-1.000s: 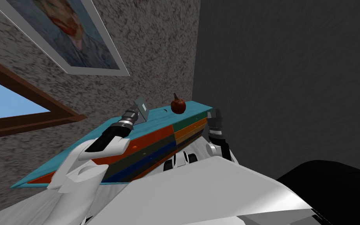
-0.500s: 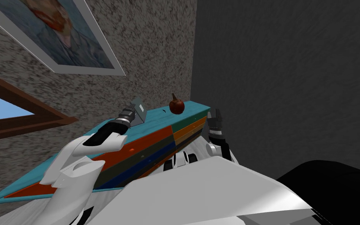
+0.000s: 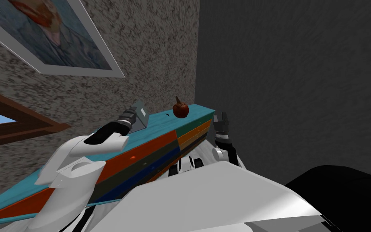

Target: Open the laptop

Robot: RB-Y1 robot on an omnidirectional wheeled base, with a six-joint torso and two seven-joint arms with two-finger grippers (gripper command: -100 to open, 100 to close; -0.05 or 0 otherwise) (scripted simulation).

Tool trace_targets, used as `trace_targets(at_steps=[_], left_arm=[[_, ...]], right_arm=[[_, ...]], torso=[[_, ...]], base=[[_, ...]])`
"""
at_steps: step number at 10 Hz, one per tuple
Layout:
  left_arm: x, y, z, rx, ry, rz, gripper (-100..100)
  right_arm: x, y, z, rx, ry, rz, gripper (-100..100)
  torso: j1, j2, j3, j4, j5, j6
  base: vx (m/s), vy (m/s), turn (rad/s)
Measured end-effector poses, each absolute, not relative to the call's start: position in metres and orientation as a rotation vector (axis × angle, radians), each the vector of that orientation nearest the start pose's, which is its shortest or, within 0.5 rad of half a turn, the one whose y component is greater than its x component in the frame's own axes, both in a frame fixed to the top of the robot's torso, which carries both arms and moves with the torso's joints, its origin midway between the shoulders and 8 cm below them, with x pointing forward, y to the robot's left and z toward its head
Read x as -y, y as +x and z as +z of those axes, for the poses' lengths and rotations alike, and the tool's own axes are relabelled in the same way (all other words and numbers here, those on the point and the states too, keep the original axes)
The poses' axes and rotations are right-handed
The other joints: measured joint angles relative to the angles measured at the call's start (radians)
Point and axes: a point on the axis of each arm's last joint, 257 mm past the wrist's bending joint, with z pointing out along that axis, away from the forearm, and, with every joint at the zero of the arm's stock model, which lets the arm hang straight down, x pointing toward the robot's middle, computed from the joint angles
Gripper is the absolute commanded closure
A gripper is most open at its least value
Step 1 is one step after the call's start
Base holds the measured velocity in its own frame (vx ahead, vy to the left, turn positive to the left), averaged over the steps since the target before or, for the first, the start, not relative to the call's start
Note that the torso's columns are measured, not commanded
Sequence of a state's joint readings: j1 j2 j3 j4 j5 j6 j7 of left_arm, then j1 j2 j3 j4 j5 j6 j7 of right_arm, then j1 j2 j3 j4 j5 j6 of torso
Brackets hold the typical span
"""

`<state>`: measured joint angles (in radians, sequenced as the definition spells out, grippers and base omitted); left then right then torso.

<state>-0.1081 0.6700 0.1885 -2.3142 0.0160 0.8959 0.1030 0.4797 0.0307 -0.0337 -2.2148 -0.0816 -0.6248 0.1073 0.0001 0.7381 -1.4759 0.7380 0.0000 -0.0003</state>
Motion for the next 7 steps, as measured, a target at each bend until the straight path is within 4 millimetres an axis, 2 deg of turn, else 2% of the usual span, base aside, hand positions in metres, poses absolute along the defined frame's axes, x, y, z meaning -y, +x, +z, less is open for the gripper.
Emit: trace_targets(at_steps=[7], left_arm=[[-0.411, 0.497, 0.067, -1.225, -0.983, -0.569, -100]], right_arm=[[0.302, 0.331, 0.025, -0.502, 0.629, 1.234, 0]], torso=[[0.0, 0.0, 0.0, 0.0, 0.0, 0.0]], base=[[0.008, 0.004, -0.057]])
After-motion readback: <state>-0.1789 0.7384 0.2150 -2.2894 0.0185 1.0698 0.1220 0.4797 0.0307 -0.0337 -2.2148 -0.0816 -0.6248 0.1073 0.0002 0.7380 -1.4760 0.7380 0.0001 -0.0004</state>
